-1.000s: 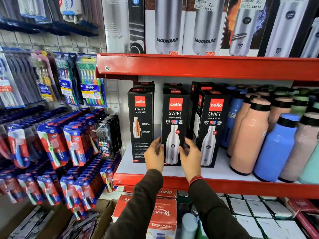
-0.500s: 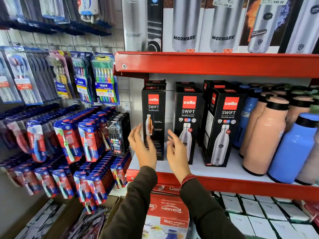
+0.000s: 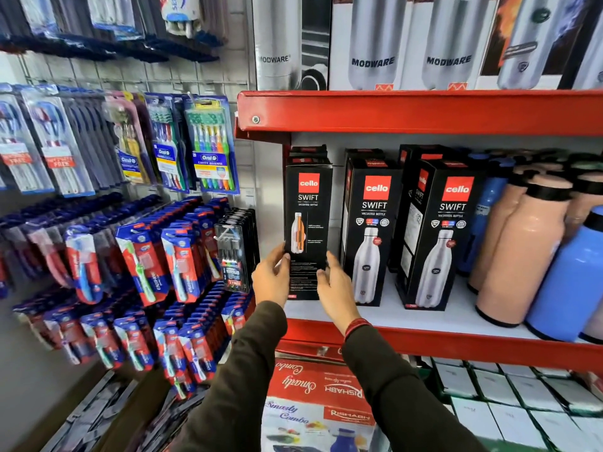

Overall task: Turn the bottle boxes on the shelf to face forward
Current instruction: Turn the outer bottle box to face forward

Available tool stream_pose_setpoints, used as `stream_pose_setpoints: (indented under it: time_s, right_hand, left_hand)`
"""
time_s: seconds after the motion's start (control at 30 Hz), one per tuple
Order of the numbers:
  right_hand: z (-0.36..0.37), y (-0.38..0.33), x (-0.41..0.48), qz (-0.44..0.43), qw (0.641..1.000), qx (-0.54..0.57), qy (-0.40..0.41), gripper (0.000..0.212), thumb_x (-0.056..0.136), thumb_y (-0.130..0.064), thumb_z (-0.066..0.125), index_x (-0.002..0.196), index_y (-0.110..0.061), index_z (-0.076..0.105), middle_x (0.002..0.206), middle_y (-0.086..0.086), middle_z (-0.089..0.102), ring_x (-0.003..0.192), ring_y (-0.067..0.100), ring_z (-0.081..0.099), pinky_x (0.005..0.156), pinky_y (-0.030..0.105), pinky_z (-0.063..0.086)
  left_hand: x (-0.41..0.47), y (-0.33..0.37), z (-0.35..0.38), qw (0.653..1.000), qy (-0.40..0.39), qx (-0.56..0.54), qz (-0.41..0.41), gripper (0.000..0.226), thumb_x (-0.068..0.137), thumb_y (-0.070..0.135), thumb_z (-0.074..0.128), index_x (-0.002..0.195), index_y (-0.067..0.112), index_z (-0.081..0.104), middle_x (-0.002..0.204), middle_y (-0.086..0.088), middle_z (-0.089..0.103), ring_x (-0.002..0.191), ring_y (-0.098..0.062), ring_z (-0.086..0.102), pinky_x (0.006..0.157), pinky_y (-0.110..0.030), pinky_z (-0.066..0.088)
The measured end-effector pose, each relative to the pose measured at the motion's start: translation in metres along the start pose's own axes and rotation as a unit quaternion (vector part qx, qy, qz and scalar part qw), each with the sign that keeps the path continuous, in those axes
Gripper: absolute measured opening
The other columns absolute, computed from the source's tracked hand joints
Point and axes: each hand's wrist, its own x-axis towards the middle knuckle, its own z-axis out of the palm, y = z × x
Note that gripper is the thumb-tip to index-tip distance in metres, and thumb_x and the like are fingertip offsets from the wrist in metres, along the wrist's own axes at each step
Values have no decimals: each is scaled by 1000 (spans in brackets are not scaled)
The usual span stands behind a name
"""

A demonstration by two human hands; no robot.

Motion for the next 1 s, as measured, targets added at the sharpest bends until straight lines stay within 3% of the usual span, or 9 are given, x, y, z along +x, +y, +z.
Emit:
stream_pose_setpoints:
  time_s: [0.1,0.17,0.23,0.5,0.6,0.67,0.73,0.8,1.0]
  right_hand:
    - [-3,-1,-1,-32,999,0,11,65,89,-15,64,147,-15,35,138,8,57,128,19,54,109,30,40]
    - [-4,-3,-2,-44,999,15,19,73,80,-21,76,143,-19,40,131,3,62,119,11,56,107,33,45]
    - [-4,-7,-1,-50,998,23,30,77,69,-28,85,135,-22,46,121,-1,67,111,9,61,102,33,50]
    - [-2,-18,-1,-54,994,2,94,85,57,-38,91,128,-18,49,118,-6,61,111,11,58,95,25,48]
    - [-3,-15,1,-68,993,37,94,75,56,-32,91,120,-21,53,112,-5,67,105,9,64,89,21,52]
    - [-4,-13,0,-71,993,50,85,74,57,-29,90,120,-22,52,113,-4,67,106,11,65,92,25,54]
    - [-3,-9,1,-72,994,42,70,76,58,-29,87,125,-24,50,116,-3,66,110,13,64,97,29,53]
    - [-2,-8,2,-76,995,33,54,78,62,-32,84,130,-25,47,122,-4,64,116,12,60,102,30,50]
    - [-1,-1,5,-71,997,8,7,91,80,-26,74,153,-22,22,154,2,40,142,16,37,118,36,32]
  left_hand:
    - [2,-7,-2,999,7,-34,-11,26,94,29,59,117,28,70,107,8,73,85,12,68,83,-12,55]
    - [1,-8,-5,997,25,-62,-26,30,88,50,59,107,32,73,101,6,77,90,-1,72,90,-35,60]
    - [-4,-6,-7,995,37,-88,-37,39,87,57,55,104,29,75,93,8,77,90,-6,74,89,-43,60]
    - [-22,9,-8,989,57,-135,-20,34,92,45,58,99,17,77,93,2,78,88,-14,76,87,-44,60]
    - [-22,11,-8,988,84,-130,-1,26,98,31,52,113,20,71,99,-4,77,90,-12,74,90,-37,59]
    - [-15,8,-8,992,91,-83,28,31,102,25,43,128,22,60,116,-2,72,101,-12,67,96,-32,52]
    - [-6,7,-8,997,48,-49,25,38,104,19,37,139,17,49,134,0,60,121,-12,56,106,-27,41]
    - [1,5,-9,999,-13,-29,-2,39,104,17,35,141,16,46,132,5,55,123,-11,50,105,-26,37]
    - [11,-12,-14,998,-53,-39,-20,30,100,19,45,128,19,57,127,-3,64,120,-19,59,110,-46,44]
